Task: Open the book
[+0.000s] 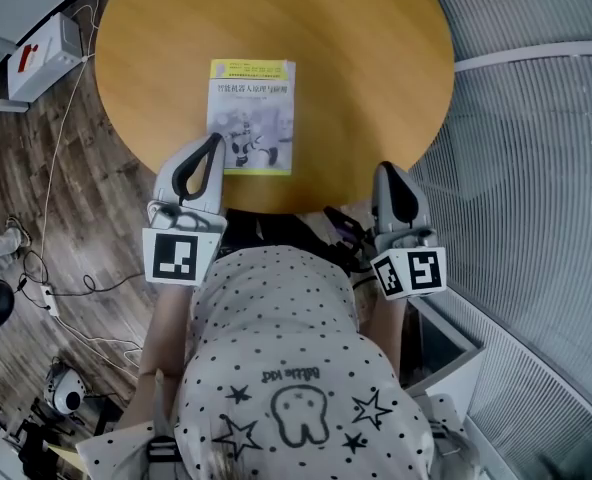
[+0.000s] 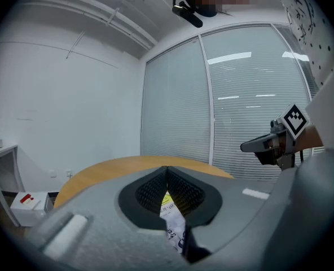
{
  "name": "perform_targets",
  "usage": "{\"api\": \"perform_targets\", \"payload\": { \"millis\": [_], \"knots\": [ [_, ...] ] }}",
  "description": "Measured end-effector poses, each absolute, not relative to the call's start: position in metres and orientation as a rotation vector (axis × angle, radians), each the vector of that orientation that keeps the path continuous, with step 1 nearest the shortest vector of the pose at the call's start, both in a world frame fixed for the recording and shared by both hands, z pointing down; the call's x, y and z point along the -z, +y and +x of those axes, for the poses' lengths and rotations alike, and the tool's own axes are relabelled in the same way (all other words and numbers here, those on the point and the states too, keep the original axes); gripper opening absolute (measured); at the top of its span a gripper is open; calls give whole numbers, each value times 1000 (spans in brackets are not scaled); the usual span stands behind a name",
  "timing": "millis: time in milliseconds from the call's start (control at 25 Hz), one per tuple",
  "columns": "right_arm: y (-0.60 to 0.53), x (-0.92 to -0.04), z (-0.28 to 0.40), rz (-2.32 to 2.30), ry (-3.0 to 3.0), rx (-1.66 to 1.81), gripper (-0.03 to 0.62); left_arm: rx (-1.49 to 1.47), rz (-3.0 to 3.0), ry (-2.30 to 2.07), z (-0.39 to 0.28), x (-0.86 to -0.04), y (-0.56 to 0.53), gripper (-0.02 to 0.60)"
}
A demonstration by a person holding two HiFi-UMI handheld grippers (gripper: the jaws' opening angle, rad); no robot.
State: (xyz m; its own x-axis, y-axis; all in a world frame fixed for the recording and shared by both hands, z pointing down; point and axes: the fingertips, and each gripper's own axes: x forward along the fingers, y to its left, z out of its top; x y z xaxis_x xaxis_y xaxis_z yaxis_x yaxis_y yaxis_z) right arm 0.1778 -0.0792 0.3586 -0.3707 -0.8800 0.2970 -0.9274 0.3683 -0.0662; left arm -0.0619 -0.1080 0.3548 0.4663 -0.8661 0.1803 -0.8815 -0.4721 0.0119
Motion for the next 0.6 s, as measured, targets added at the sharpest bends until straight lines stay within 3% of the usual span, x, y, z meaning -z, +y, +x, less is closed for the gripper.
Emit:
{"api": "perform_targets", "payload": {
  "millis": [600],
  "knots": [
    [-82, -358, 177, 1651, -2418, -348, 4, -415, 2732, -1394, -37, -376, -104, 11]
  ]
}}
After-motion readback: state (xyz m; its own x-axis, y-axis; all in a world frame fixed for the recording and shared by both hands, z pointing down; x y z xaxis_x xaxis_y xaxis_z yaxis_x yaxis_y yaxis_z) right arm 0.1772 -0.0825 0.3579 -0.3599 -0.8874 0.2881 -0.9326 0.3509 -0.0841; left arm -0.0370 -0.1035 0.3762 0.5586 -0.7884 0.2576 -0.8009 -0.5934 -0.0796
